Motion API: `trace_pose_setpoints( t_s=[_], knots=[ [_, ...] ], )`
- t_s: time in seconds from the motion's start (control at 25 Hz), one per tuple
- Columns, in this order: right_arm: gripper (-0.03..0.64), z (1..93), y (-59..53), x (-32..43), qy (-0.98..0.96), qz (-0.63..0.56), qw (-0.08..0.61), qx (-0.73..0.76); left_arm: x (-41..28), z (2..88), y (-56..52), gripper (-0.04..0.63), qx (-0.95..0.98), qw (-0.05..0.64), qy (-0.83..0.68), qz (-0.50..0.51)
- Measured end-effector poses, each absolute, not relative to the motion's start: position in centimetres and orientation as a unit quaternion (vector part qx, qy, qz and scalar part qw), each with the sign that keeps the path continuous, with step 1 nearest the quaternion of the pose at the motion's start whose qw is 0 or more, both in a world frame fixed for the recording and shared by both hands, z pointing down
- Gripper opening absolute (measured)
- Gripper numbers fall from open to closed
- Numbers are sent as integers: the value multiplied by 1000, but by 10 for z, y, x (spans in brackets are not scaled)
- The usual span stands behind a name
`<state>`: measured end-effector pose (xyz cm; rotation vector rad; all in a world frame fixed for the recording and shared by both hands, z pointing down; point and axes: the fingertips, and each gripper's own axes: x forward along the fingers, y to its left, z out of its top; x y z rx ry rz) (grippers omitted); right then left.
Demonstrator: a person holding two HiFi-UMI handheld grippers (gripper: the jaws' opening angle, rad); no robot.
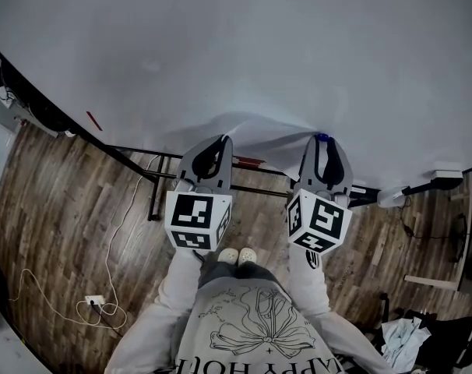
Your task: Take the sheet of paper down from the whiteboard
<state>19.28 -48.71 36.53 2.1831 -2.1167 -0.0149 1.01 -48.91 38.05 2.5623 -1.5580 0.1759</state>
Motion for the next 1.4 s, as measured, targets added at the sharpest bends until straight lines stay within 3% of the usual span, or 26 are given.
trace_pose_setpoints(
  t_s=[0.92, 1.4],
  knots=[
    [136, 336, -471, 203, -693, -16, 32, 720, -29, 355, -457, 5, 828, 43, -556, 57],
    [83, 313, -430, 205, -694, -21, -1, 720, -9, 319, -435, 5, 837, 12, -546, 33]
  ],
)
